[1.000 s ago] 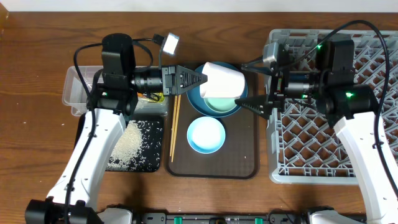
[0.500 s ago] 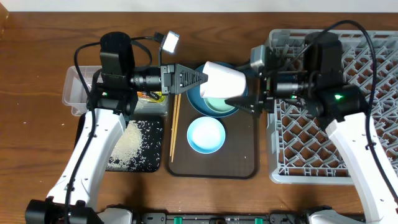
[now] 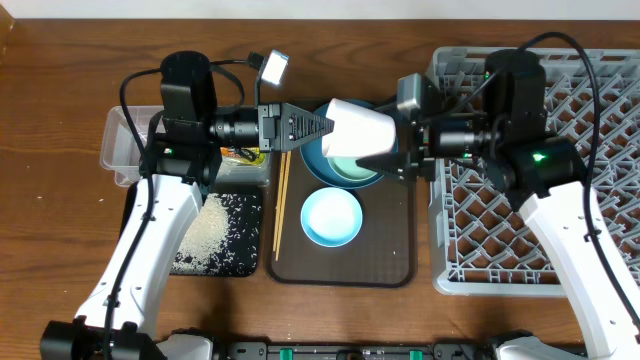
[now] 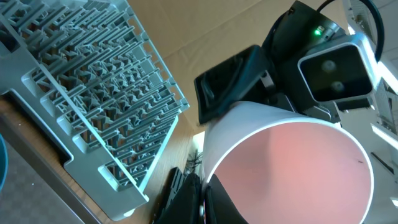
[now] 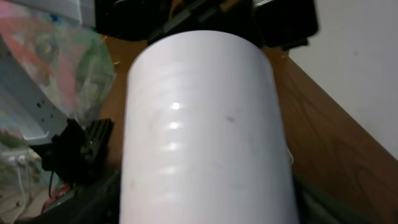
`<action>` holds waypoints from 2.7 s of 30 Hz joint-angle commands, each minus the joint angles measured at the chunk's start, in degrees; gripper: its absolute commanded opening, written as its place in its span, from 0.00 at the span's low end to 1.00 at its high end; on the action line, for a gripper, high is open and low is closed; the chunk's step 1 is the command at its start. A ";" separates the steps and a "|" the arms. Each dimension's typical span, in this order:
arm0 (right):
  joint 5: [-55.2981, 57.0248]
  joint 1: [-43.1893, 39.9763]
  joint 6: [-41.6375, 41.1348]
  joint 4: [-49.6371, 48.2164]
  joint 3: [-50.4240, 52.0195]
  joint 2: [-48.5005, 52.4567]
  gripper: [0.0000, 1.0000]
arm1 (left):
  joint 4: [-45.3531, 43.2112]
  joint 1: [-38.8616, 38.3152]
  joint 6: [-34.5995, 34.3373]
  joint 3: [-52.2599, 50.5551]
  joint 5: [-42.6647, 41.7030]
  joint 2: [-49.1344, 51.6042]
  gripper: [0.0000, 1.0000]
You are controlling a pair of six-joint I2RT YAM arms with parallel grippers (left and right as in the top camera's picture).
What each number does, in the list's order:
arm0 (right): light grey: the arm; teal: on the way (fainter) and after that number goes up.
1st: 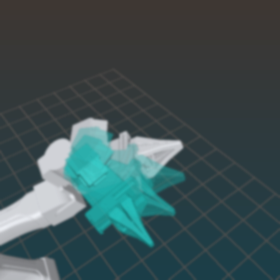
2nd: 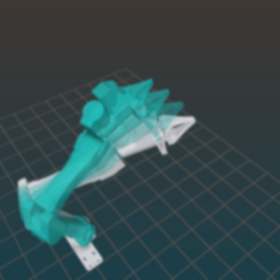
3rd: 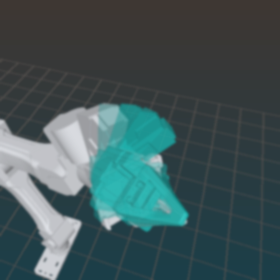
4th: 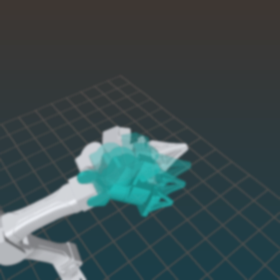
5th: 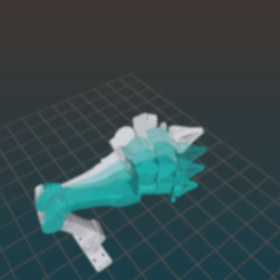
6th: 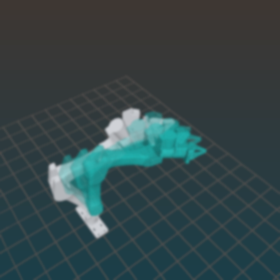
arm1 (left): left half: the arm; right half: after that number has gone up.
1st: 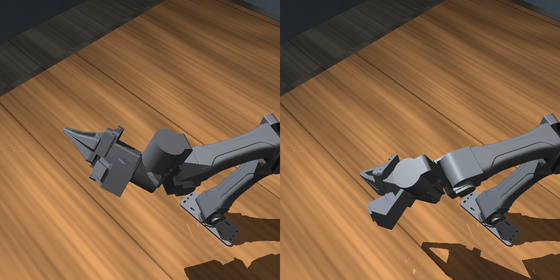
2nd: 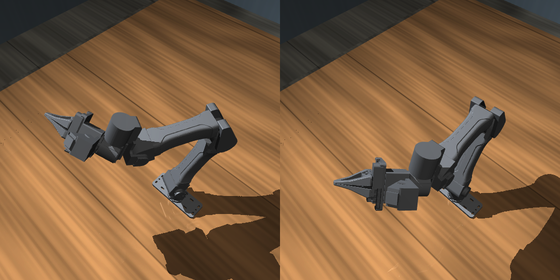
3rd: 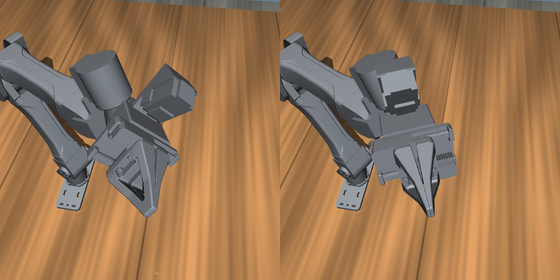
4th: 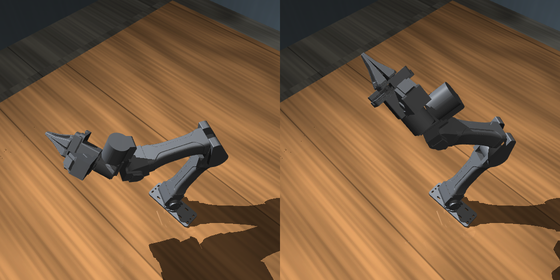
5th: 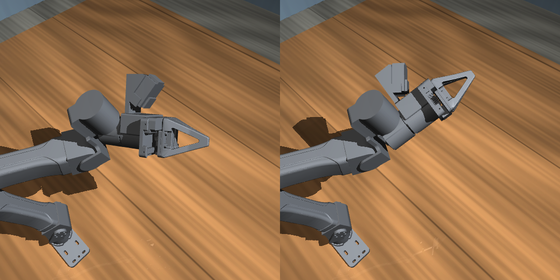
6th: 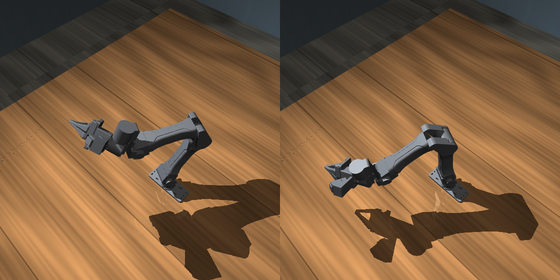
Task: Sort waste into correct bins and load items into the dishwasher rack
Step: 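Lift the pink cup up and toward the right gripper, then grasp the pink cup with the right gripper and release the left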
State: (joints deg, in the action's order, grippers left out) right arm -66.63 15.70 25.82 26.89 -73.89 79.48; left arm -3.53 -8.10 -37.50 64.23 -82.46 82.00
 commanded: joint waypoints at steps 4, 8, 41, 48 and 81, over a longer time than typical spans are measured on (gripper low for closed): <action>-0.83 0.87 -0.07 -0.15 -0.98 0.35 0.68 | -0.42 -0.02 0.09 0.02 -1.07 0.09 0.06; 0.59 0.87 -0.09 -0.11 -0.98 0.35 0.58 | -0.42 -0.02 0.11 0.02 -0.87 0.09 0.06; 27.36 0.76 -29.20 6.99 -0.98 0.35 0.43 | 14.80 0.96 10.80 0.00 44.30 0.11 0.17; 6.10 0.66 -29.22 6.08 -1.01 0.35 0.41 | 3.91 1.07 2.71 0.02 21.31 0.20 0.17; 6.43 -0.48 -31.58 -4.07 -1.01 0.35 0.41 | 8.57 -0.09 5.16 -0.26 0.59 0.20 0.13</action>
State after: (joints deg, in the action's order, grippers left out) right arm -59.83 15.35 -4.38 23.73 -73.91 79.68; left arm 3.99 -7.53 -36.01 64.12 -79.72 82.28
